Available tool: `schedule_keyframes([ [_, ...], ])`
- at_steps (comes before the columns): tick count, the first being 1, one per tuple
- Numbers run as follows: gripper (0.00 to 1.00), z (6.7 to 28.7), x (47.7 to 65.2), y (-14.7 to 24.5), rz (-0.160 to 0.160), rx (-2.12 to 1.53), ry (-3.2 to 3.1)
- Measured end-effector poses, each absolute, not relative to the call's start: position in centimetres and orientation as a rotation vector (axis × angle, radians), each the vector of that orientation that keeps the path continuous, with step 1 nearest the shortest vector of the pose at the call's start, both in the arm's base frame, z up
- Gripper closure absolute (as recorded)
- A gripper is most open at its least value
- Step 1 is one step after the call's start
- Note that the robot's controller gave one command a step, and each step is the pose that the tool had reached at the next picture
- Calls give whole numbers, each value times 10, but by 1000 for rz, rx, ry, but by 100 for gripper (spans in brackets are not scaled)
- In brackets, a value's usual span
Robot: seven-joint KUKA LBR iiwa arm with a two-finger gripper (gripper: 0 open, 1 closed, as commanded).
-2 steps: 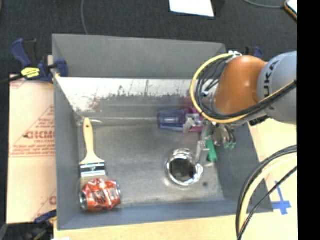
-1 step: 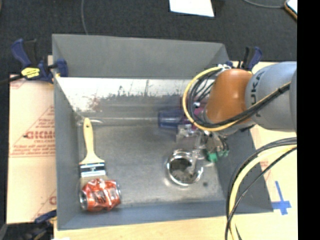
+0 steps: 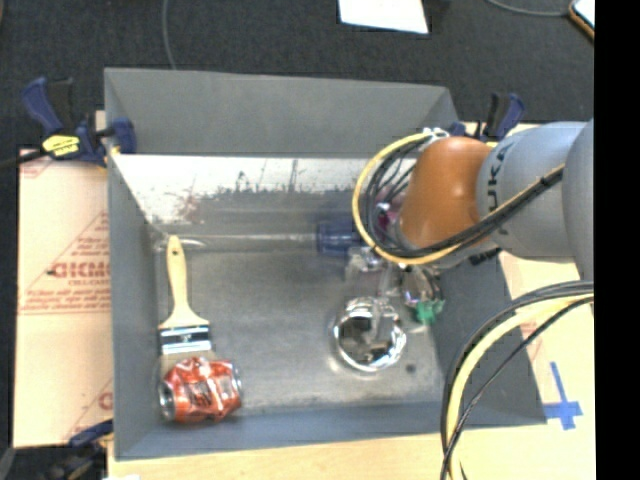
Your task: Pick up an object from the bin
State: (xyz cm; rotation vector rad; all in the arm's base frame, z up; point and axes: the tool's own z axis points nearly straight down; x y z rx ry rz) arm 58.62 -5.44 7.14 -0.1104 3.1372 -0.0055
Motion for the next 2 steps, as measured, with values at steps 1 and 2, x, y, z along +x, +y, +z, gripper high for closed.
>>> schedule_keyframes([
  [1, 100, 75, 586, -69, -5, -156, 3131],
  [2, 100, 75, 586, -69, -5, -157, 3131],
])
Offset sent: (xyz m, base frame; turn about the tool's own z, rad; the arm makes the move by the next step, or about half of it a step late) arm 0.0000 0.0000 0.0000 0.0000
